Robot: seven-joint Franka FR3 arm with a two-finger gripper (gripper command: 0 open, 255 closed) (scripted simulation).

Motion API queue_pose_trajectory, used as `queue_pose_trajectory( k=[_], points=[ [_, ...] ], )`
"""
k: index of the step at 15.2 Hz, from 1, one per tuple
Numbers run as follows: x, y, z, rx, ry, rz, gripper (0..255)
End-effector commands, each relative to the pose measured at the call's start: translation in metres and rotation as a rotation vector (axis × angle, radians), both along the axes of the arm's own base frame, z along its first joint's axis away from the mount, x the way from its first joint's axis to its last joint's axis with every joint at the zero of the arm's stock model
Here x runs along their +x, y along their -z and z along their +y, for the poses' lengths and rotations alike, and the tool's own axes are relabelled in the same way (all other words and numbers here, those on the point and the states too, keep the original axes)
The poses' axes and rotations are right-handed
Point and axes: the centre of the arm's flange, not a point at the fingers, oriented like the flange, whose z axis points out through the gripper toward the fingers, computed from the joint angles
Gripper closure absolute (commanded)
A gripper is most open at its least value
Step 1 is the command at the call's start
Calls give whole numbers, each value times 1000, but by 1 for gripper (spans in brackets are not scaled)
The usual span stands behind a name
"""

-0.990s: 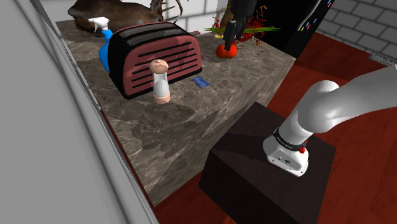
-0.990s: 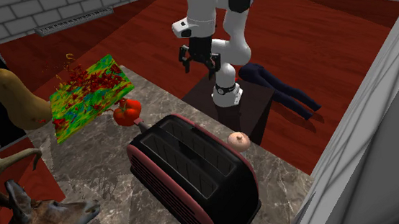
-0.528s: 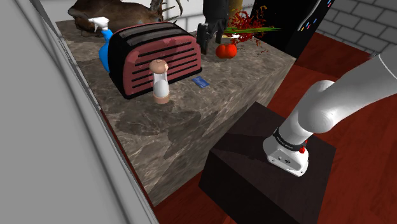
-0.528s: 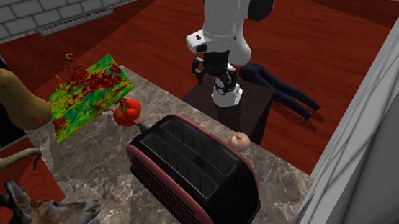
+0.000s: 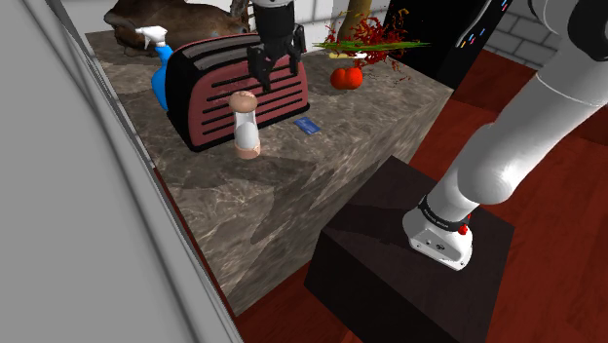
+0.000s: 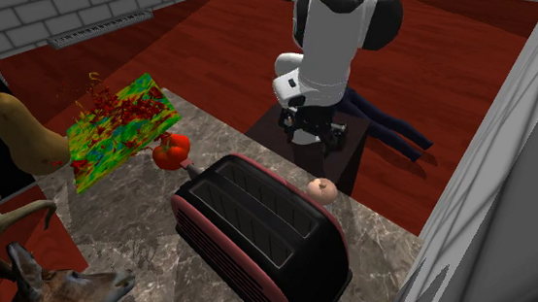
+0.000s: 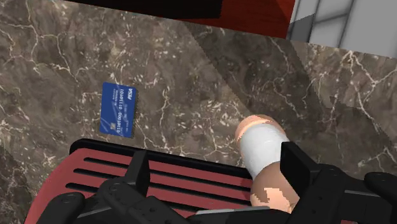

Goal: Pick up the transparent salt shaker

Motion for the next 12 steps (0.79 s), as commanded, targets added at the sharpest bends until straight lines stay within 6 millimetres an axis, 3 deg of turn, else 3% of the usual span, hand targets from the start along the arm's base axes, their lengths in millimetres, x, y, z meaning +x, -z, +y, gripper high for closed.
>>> queue_pose_trajectory(
  k=[1, 5, 12],
  points=[
    [17, 6, 25, -5, 17, 12, 0],
    [50, 15, 70, -15, 45, 33, 0],
    [50, 47, 70, -15, 45, 33, 0]
  ],
)
